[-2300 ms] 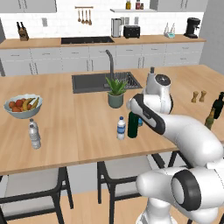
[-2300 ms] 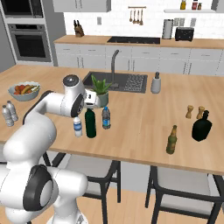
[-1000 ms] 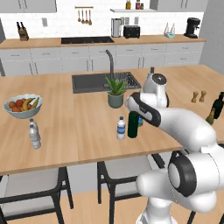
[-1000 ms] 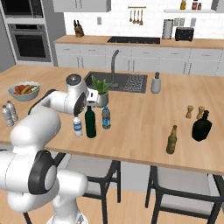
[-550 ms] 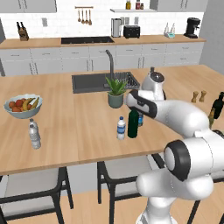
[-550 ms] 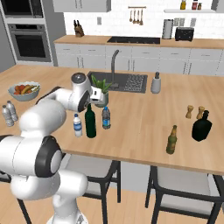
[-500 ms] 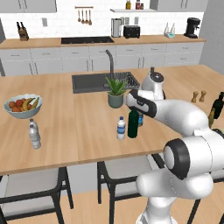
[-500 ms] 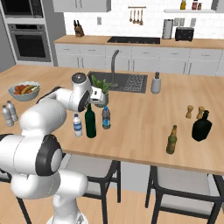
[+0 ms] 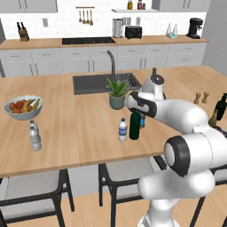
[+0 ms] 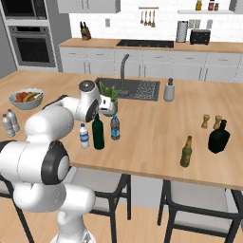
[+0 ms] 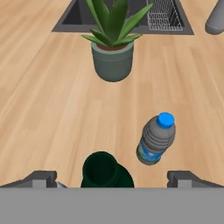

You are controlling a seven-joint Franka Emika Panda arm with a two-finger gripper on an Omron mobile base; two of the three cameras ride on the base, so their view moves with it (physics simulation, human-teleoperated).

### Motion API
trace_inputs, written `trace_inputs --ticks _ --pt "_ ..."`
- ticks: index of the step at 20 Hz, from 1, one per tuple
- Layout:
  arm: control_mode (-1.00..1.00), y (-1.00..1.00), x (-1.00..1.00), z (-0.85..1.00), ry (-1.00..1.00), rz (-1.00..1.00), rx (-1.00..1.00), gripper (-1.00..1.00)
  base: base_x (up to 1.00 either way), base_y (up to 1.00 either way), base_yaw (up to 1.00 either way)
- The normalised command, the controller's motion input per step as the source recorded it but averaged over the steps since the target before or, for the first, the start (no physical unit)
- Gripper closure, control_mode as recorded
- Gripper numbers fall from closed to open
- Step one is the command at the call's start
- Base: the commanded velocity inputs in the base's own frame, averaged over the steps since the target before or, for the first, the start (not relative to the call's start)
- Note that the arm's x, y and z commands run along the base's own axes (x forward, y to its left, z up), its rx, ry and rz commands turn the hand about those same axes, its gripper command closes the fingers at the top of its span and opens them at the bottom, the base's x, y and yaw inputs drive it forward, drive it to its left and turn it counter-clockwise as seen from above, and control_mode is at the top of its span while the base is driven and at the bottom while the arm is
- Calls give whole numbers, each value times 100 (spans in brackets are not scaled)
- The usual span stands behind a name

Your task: Move the plastic bottles in the middle to the plastics group, and the glass bottles in the middle to the glass group.

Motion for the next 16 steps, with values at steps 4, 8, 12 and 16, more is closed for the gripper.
trace_inputs --ticks 4,8,12,16 --pt "-100 9 3 -5 0 0 0 -100 0 0 0" --pt "-100 3 1 0 0 0 0 -100 0 0 0" --pt "-100 1 0 -2 0 0 0 -100 0 0 0" --pt "-100 0 5 -3 0 0 0 -100 0 0 0"
